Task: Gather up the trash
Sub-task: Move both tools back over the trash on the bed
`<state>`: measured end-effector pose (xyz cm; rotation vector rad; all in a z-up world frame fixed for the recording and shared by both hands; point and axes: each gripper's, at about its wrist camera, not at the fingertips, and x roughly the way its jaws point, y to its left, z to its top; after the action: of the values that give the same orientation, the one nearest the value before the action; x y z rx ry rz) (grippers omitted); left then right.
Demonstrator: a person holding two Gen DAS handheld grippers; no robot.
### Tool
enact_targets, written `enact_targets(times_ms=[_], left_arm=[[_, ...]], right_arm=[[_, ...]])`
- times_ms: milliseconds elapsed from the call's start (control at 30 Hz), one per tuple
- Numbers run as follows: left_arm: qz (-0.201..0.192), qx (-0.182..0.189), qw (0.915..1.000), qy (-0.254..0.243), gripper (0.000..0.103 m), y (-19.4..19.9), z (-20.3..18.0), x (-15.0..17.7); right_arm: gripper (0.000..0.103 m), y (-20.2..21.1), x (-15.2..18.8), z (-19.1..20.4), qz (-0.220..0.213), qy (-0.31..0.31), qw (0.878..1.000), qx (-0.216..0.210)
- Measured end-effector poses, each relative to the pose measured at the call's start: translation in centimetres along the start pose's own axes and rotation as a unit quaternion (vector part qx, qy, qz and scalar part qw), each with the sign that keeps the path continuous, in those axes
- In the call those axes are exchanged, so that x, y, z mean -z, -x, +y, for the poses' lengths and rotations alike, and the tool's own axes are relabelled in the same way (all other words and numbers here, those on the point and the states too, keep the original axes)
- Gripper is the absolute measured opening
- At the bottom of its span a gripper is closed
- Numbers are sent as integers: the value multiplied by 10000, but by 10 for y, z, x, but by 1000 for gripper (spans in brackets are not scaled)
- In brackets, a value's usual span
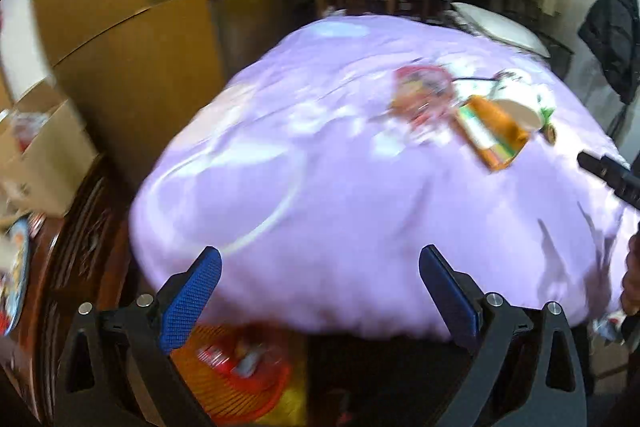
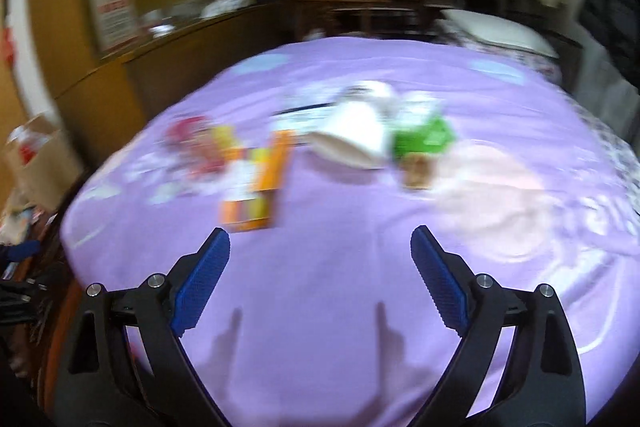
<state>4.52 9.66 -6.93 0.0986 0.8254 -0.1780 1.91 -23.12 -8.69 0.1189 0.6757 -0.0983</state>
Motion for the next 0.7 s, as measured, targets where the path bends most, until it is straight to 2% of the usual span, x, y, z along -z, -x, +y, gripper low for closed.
enact_targets(times_ms=[100,267,400,500,700], left_arm=[[-12,250,9997,3,97,-20,-20,-25],[99,478,9988,-31,97,-56,-56,-66],[125,478,9987,-143,97,-81,-76,-89],[124,452,9987,-218,97,-97,-87,-104],[163,400,9991,-32,97,-128,-90,-125]], right_arm=[[89,-13,-1,-31,0,-184,9992,347],[90,-31,3,-58,49,-287,9970,721],[90,-45,6,-70,289,-588,9969,440],[91,-51,7,-69,386,-613,9966,403],[91,-57,8,-70,609,-610,9959,278]])
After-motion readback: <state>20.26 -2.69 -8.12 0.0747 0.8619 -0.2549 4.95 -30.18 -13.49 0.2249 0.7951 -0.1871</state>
